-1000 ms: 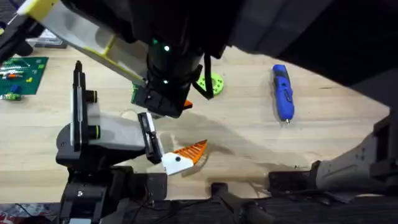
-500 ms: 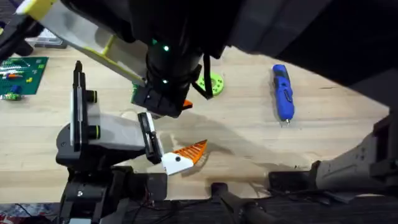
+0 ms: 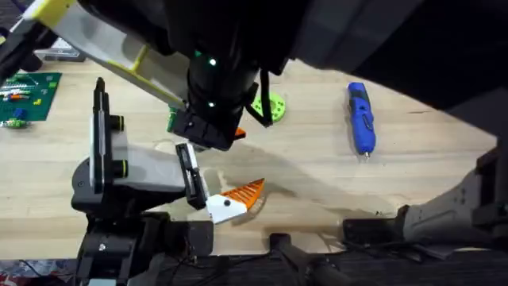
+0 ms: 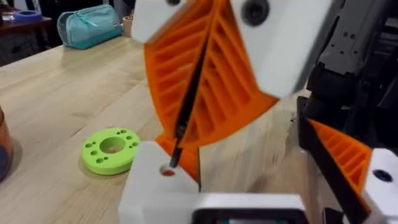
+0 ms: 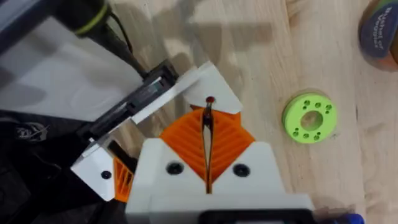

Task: Pick up the gripper from the table and insert it into the empty holder that is missing its gripper. Then pick up a screw, insert it into the mounting hole, and use the screwdriver to tighten it. Finally, clean up the table by picking up the vegetable and placing it into the bucket.

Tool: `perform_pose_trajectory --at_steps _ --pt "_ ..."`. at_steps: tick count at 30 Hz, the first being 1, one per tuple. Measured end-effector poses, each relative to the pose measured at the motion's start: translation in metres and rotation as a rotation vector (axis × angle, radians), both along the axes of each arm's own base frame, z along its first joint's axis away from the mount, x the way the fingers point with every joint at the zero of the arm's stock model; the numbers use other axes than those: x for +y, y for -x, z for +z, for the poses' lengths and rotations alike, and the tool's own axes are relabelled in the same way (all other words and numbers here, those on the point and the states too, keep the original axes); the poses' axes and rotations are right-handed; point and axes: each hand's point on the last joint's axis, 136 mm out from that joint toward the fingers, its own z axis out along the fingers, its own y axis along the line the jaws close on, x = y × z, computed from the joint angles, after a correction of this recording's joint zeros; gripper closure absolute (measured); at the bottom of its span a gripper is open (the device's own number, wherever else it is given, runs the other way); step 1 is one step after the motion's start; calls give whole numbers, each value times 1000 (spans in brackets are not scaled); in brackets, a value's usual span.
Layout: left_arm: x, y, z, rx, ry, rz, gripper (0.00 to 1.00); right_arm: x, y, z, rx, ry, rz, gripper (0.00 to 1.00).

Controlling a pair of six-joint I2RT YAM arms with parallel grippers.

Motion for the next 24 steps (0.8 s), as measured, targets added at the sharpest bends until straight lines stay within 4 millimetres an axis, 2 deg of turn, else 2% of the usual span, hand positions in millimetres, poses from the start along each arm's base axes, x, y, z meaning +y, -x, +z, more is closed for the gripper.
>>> perform_pose_trajectory --at_steps 14,24 --pt "0 0 0 0 0 0 14 0 0 -1 1 3 0 987" --pt "0 0 0 0 0 0 14 4 -2 -15 18 35 0 987"
